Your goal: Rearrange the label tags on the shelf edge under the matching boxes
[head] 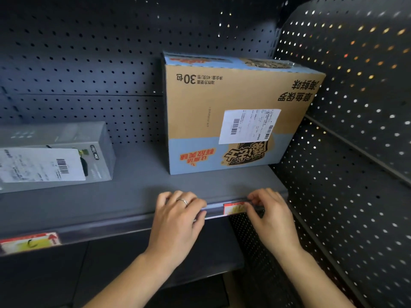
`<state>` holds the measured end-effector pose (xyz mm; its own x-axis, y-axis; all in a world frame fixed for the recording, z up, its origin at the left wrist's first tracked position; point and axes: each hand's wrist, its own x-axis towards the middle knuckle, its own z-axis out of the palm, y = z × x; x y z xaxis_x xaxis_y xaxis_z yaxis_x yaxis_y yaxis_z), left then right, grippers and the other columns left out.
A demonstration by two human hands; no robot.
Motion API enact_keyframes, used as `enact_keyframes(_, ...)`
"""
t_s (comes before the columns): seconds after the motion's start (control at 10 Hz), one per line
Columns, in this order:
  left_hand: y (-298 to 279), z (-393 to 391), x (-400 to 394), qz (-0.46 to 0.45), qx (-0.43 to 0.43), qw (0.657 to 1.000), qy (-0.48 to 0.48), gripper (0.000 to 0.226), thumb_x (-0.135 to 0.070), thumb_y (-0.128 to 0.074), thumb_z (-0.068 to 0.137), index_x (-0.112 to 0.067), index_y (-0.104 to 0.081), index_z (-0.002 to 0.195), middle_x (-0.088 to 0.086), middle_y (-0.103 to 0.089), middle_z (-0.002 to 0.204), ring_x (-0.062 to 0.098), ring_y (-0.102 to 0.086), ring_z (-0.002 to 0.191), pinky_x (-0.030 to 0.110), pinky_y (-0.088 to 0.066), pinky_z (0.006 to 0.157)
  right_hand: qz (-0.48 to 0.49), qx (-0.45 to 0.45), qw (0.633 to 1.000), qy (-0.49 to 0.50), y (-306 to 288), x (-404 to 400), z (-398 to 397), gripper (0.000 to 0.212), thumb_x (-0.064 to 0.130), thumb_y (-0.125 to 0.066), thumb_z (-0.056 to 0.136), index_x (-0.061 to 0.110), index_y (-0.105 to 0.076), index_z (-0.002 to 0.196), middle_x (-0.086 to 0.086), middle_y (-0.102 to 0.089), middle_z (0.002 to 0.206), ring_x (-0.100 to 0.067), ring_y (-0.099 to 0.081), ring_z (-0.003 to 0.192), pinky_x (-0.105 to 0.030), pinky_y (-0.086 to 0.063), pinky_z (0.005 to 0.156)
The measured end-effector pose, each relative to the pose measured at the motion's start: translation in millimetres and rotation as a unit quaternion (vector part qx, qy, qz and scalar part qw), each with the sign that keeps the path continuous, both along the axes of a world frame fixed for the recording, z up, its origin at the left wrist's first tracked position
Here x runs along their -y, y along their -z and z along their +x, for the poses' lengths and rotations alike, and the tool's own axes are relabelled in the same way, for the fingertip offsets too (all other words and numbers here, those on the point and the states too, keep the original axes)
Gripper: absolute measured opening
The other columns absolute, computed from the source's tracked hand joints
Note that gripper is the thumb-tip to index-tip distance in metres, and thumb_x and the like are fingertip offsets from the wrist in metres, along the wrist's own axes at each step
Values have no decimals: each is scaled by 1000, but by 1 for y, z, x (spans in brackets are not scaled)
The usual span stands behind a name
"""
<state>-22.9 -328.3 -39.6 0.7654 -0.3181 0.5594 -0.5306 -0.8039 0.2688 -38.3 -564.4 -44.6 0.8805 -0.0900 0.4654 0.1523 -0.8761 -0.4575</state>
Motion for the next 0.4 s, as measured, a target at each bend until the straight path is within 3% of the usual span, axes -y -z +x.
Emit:
enact_keyframes(0.3,2,-10,-61,-20,-20,999,34,9,-26,-70,86,-23,-72,94,-10,-68,88,16,-63,82,33,-44,76,-9,1,1000,-1,2,-71,-30,3,26,-68,92,26,-65,90,13,-62,87,-8,-57,86,-27,-50,77)
enact_keyframes(0.4,4,-26,-76,-70,-40,996,24,9,-24,-72,85,-23,-71,93,-10,-67,88,13,-63,81,25,-45,72,-15,-6,1000,-11,8,-89,-44,7,27,-66,91,27,-63,86,14,-59,83,-7,-55,81,-29,-51,72)
